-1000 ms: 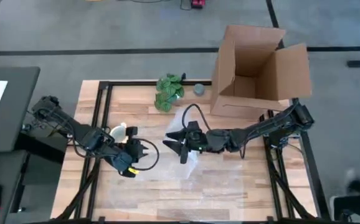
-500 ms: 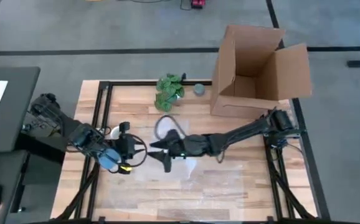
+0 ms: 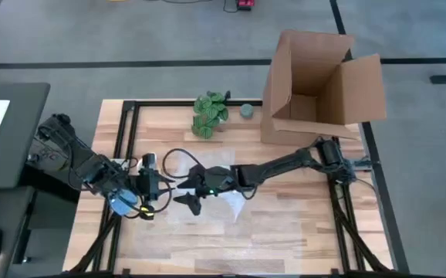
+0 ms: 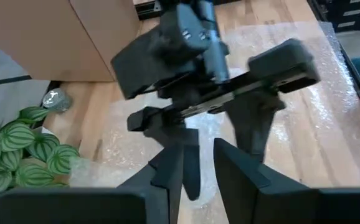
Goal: Wrap mug
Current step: Wrap the blue cup with the bubble wrap
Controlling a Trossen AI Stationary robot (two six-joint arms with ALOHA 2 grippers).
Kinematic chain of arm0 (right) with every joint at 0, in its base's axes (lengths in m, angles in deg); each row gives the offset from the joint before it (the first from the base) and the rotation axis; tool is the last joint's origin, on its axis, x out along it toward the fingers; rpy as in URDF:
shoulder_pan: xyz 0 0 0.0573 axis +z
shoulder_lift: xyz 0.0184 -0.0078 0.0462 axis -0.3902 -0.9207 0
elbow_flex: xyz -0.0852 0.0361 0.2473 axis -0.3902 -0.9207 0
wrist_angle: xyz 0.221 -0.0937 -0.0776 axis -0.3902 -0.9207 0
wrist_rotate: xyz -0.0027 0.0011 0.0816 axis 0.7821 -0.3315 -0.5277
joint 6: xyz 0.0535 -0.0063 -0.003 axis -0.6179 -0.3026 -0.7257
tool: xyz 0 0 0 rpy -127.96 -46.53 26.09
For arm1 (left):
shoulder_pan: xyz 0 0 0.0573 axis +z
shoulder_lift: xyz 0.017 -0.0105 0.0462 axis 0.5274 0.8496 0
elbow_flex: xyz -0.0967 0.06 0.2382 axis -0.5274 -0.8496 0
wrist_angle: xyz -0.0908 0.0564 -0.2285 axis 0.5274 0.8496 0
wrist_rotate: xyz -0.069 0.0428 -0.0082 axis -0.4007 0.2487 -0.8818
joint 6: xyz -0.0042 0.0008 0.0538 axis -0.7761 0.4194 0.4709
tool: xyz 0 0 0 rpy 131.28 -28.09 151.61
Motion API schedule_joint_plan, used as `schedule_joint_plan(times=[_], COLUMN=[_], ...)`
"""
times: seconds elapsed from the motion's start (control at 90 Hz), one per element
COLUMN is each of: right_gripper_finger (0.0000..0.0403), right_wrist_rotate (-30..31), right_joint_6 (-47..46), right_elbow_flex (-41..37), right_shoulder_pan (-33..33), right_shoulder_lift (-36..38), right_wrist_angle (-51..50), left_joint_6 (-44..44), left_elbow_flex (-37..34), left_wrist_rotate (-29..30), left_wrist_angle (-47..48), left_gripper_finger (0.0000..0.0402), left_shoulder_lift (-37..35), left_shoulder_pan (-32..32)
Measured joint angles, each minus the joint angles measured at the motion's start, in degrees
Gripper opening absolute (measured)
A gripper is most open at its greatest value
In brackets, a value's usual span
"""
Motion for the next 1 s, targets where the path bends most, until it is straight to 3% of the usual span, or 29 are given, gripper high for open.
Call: schedule_joint_plan(times=[0.422,0.589,0.756,1.0], right_gripper_finger=[0.0260,0.0260,0.0260,0.0260], right_wrist_rotate=[-8.9,-9.8,-9.5,-6.6], right_joint_6=[5.7,7.8,10.1,15.0], right_elbow_flex=[4.1,6.9,10.8,17.4], right_shoulder_pan=[-0.3,-0.3,-0.3,-0.4], right_shoulder_lift=[0.0,0.0,0.3,4.7], right_wrist_angle=[0.1,-5.2,-15.6,-42.9], left_joint_6=[-0.9,-1.2,-2.1,-2.8], left_elbow_flex=[0.0,0.0,0.0,0.0], left_wrist_rotate=[0.3,0.3,0.3,0.5], left_wrist_angle=[0.4,1.1,1.3,0.8], left_gripper_finger=[0.0071,0.0071,0.0071,0.0071], left_shoulder_lift=[0.0,0.0,0.0,2.2], left_shoulder_pan=[-0.7,-0.7,-0.7,-1.1])
